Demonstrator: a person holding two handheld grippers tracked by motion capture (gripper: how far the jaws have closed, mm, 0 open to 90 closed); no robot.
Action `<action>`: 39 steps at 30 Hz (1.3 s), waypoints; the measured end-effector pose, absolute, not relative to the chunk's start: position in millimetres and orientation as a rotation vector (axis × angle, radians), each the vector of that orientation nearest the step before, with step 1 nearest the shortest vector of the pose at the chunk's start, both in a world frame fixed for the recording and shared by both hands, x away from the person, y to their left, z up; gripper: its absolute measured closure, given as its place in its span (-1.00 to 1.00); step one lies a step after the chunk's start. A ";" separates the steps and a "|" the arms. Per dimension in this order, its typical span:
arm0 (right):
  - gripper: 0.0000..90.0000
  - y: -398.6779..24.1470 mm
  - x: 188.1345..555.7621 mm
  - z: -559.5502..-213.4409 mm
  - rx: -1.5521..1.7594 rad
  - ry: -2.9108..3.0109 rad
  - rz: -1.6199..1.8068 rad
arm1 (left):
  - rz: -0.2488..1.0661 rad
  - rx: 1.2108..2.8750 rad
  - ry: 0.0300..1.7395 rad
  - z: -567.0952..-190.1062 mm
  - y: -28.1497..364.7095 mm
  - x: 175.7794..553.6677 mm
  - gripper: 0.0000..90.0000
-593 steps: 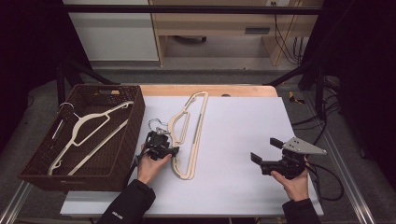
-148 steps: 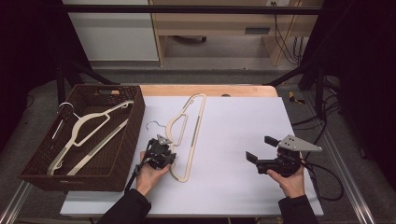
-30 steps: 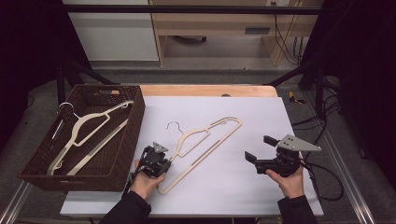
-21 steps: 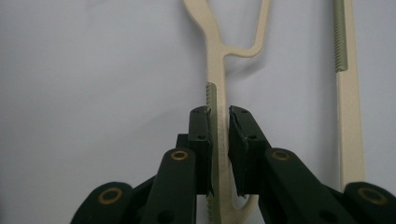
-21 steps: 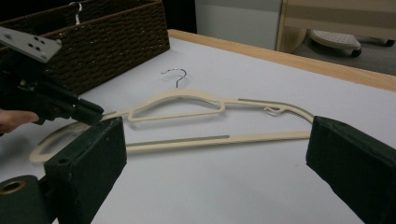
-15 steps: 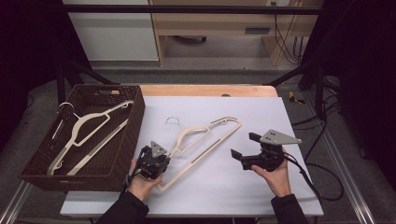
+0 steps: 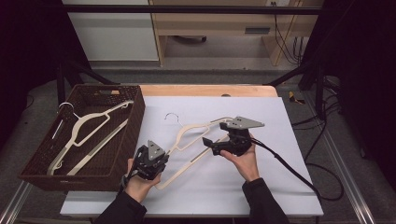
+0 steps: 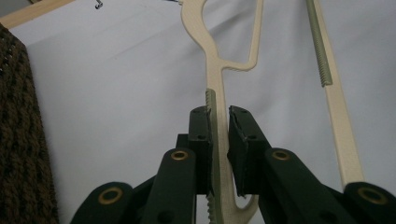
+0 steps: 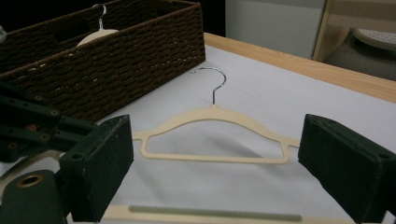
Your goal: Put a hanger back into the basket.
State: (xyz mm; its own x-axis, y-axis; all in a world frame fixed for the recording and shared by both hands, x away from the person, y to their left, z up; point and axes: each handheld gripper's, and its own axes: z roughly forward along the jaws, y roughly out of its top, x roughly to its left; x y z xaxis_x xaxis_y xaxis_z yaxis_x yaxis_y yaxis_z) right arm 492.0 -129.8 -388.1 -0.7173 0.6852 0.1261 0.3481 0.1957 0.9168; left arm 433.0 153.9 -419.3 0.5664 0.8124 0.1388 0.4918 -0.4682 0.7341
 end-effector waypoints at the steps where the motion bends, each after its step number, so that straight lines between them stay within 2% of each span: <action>1: -0.76 -124.6 495.3 -388.6 0.980 2.170 1.522 | 0.637 2.147 1.039 -419.0 153.4 432.5 0.76; 9: -0.72 -87.0 522.0 -393.5 0.990 2.205 1.493 | 0.640 2.139 1.032 -415.2 153.9 430.9 0.76; 23: -0.54 -50.4 561.9 -415.6 1.021 2.285 1.368 | 0.648 2.135 1.025 -412.6 152.8 429.3 0.76; 29: -0.40 -40.2 571.3 -420.4 1.025 2.303 1.346 | 0.625 2.133 1.032 -413.2 152.7 429.3 0.76; 39: 0.01 -30.8 585.6 -428.7 1.054 2.334 1.292 | 0.641 2.141 1.027 -414.3 151.7 429.4 0.76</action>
